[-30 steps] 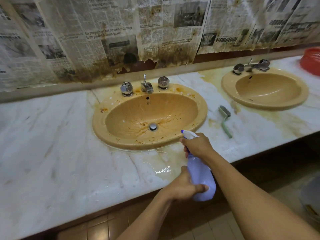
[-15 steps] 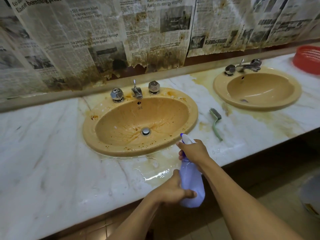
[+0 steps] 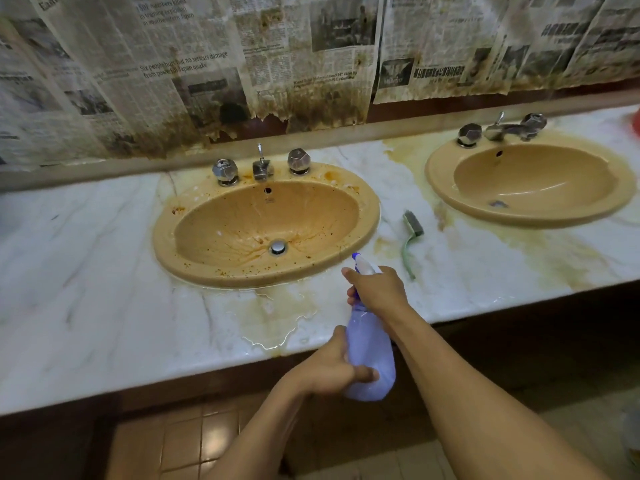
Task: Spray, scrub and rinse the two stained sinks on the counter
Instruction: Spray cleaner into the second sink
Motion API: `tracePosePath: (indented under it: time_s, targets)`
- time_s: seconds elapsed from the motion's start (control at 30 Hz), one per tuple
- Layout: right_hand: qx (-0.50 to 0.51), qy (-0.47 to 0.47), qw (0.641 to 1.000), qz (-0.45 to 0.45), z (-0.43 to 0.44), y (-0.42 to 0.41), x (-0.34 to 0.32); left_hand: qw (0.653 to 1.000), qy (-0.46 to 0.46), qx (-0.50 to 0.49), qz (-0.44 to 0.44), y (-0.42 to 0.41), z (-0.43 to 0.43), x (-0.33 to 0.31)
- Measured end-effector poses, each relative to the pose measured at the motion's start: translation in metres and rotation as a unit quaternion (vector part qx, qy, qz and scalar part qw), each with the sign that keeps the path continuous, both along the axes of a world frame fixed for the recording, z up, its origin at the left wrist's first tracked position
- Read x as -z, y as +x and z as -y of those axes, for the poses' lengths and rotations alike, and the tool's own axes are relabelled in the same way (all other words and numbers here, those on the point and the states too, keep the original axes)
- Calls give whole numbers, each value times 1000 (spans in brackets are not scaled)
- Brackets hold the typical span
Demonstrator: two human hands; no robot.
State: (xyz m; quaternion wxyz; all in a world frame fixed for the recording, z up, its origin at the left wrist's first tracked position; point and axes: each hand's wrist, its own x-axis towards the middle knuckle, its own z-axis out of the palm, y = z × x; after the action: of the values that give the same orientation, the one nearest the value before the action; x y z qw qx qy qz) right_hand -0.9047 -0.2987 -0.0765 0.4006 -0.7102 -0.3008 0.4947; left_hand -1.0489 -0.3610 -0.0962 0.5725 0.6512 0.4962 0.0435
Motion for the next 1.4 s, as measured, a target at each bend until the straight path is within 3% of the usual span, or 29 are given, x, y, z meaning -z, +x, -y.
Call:
tracePosePath:
  time_s: [0.1, 0.27, 0.5, 0.73, 0.97, 1.2, 1.4]
  targets:
    - [-55, 10, 998, 21, -1, 10, 2, 1000, -3, -19, 6, 9, 1, -1]
    - [20, -9, 999, -43, -4, 17, 1, 1000, -12, -13, -15, 16, -2, -3]
    - [-37, 10, 999, -19, -12, 28, 7, 999, -7, -36, -19, 27, -5, 0]
    - [74, 13, 996, -48, -29, 48, 3, 998, -6, -24, -55, 52, -30, -4]
    - [6, 28, 999, -30, -42, 62, 9, 998, -13, -13, -58, 57, -50, 1]
    - [105, 46, 992, -58, -63, 67, 1, 999, 3, 9, -49, 65, -77, -10]
    - [35, 44, 996, -69, -77, 67, -1, 999, -31, -6, -13, 60, -85, -18]
